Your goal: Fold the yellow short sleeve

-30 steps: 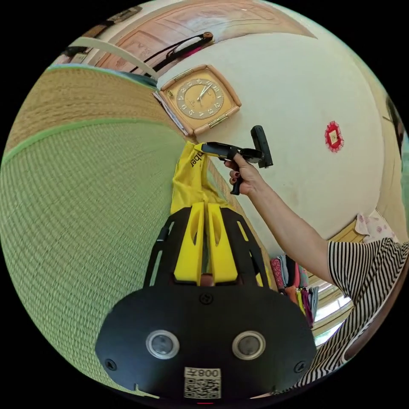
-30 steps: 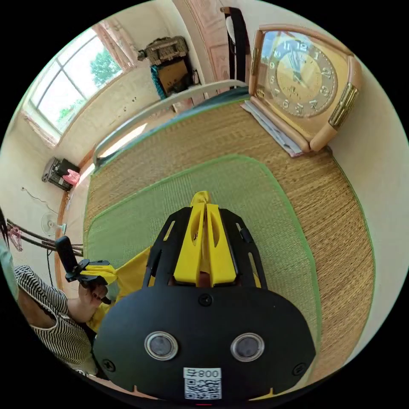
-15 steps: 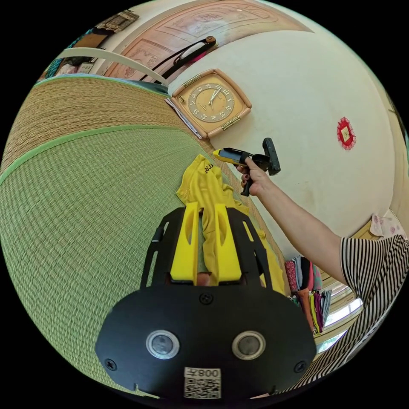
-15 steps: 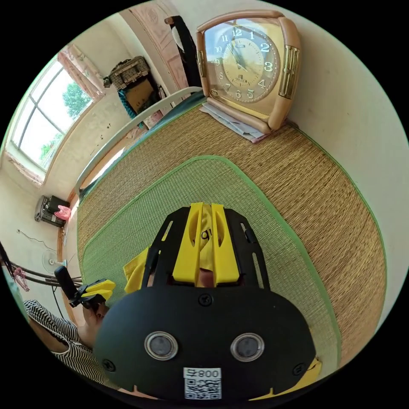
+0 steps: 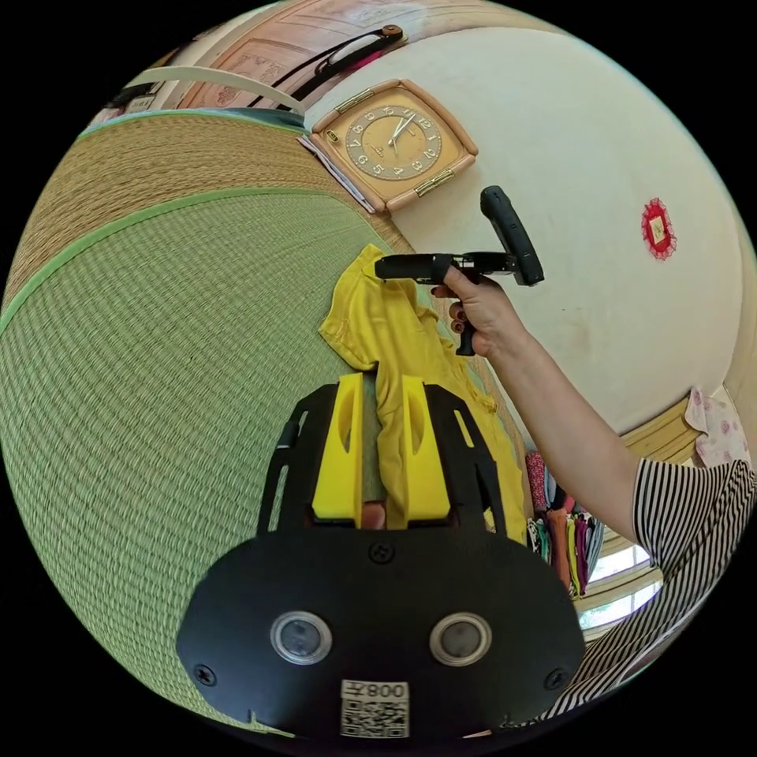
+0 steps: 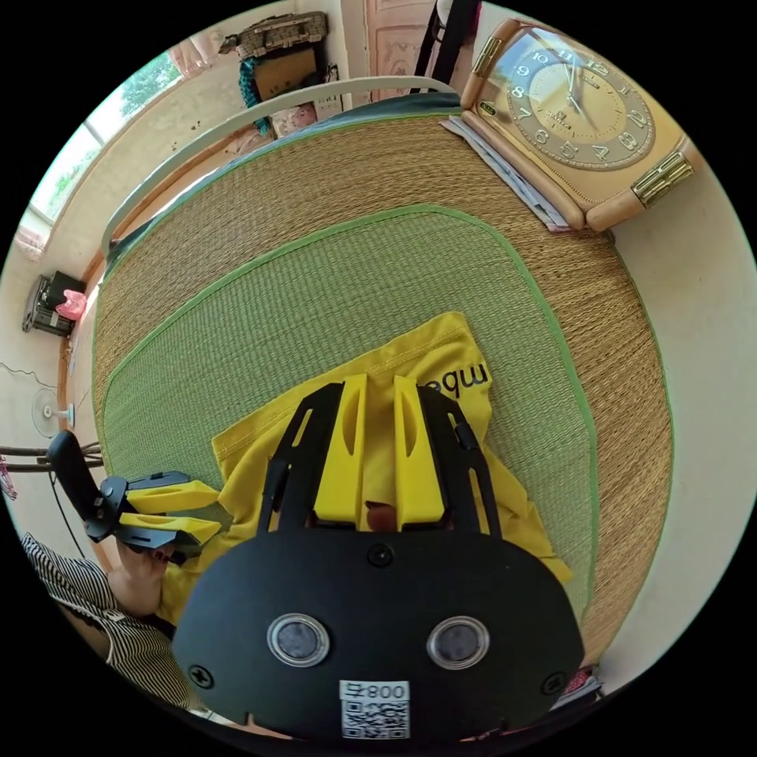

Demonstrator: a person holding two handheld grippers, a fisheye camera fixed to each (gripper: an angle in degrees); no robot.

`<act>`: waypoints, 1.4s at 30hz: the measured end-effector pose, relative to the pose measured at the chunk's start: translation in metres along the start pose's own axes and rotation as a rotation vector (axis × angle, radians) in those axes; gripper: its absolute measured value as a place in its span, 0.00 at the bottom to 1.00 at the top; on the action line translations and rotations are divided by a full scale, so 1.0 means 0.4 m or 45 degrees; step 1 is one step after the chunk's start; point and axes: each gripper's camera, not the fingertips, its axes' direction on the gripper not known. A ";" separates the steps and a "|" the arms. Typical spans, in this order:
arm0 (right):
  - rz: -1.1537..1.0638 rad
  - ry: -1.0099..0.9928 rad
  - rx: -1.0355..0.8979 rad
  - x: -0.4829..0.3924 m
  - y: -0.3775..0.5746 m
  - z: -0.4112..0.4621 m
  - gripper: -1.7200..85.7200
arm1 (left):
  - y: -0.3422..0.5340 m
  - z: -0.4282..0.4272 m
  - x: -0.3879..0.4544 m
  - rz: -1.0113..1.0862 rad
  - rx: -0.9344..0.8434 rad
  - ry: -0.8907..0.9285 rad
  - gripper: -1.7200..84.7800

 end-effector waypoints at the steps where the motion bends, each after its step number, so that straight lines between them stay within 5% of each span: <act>1: 0.017 -0.006 0.003 0.003 -0.001 0.001 0.09 | -0.004 -0.001 -0.005 -0.010 -0.007 0.013 0.11; 11: 0.011 -0.034 0.059 0.007 0.026 0.012 0.04 | -0.069 0.017 -0.040 -0.015 -0.100 0.124 0.05; 20: -0.026 -0.505 0.369 0.068 0.075 -0.069 0.04 | -0.040 -0.134 0.005 0.142 0.282 0.079 0.03; 26: -0.017 -0.574 0.199 0.081 0.053 0.011 0.05 | -0.053 -0.129 -0.021 0.097 0.125 0.145 0.04; 38: 0.039 -0.255 0.185 0.088 0.084 0.035 0.03 | -0.051 -0.204 -0.022 0.075 0.326 0.079 0.03; 42: 0.064 -0.271 0.193 0.097 0.089 0.053 0.02 | -0.092 -0.099 -0.021 0.059 -0.076 -0.019 0.02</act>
